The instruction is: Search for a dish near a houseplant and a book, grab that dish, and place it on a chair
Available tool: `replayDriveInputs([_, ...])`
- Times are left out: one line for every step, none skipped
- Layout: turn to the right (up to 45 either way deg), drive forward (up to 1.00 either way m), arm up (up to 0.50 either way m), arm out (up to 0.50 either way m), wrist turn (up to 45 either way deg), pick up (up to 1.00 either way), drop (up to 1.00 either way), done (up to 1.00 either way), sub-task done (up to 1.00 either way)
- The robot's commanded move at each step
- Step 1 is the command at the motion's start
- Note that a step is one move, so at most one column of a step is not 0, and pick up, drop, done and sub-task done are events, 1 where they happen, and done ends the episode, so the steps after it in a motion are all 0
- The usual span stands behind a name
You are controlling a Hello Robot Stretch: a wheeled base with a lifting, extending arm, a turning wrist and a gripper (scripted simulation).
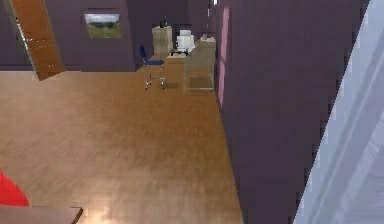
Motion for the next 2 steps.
replayDriveInputs([0.0, 0.25, 0.0, 0.0, 0.0, 0.0, 0.0, 0.0, 0.0])
replayDriveInputs([-9.0, 0.0, 0.0, 0.0, 0.0, 0.0, 0.0, 0.0, 0.0])
